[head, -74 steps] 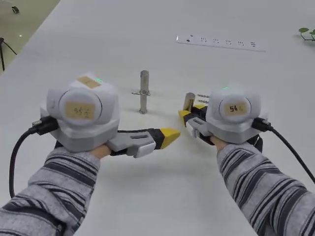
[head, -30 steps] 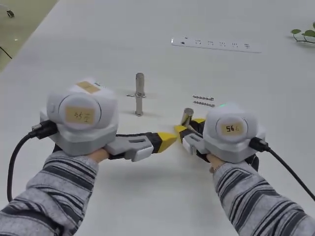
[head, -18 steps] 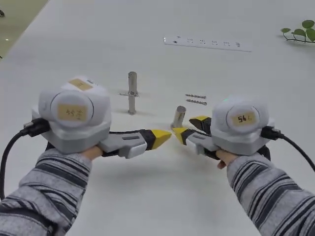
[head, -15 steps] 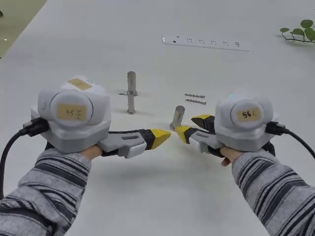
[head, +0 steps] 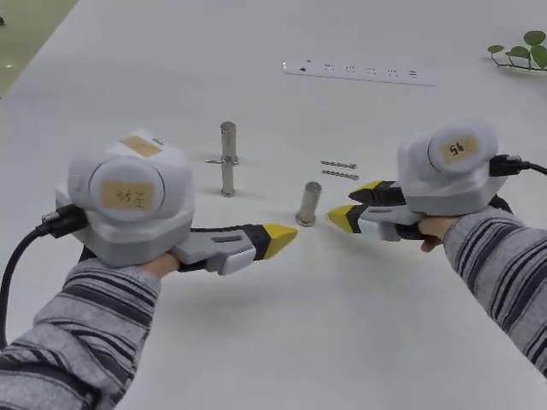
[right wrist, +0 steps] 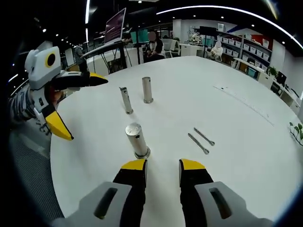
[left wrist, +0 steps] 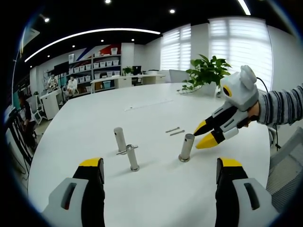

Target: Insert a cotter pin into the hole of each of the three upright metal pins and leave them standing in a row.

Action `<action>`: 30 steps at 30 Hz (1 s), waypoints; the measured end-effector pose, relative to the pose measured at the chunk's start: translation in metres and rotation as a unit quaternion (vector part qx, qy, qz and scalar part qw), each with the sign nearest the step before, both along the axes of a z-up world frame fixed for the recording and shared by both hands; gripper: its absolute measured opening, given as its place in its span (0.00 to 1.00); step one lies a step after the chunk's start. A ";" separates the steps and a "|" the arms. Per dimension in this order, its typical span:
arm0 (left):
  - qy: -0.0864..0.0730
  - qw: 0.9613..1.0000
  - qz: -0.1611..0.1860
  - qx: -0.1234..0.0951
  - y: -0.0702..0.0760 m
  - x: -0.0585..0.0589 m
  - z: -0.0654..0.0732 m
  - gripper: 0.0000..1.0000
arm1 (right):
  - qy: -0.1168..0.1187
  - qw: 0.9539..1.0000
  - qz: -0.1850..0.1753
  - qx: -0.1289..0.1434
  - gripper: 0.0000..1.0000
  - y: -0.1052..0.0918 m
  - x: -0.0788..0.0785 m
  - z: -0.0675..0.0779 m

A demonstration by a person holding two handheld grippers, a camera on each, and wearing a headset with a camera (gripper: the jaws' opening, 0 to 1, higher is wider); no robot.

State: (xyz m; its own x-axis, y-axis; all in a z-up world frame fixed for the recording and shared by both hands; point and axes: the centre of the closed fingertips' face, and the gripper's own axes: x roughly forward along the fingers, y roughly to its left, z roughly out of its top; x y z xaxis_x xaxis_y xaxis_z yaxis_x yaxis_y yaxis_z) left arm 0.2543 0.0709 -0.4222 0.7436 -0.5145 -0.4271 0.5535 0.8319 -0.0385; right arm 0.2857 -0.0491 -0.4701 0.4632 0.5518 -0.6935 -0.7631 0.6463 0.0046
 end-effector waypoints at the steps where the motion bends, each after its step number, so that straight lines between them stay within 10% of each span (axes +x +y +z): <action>1: 0.000 1.000 0.000 0.000 0.000 0.000 0.000 0.98 | 0.004 1.000 0.001 -0.001 0.23 0.000 0.002 0.000; 30: 0.011 1.000 -0.007 -0.002 -0.004 -0.001 -0.005 0.96 | 0.043 0.995 0.041 -0.079 0.19 -0.022 0.060 -0.020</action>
State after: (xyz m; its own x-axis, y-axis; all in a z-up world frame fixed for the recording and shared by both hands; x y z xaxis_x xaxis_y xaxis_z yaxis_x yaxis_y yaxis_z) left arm 0.2537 0.0665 -0.4276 0.7262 -0.5267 -0.4418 0.5643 0.8238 -0.0545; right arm 0.3459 -0.0715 -0.4901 0.3563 0.4658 -0.8100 -0.8147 0.5794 -0.0251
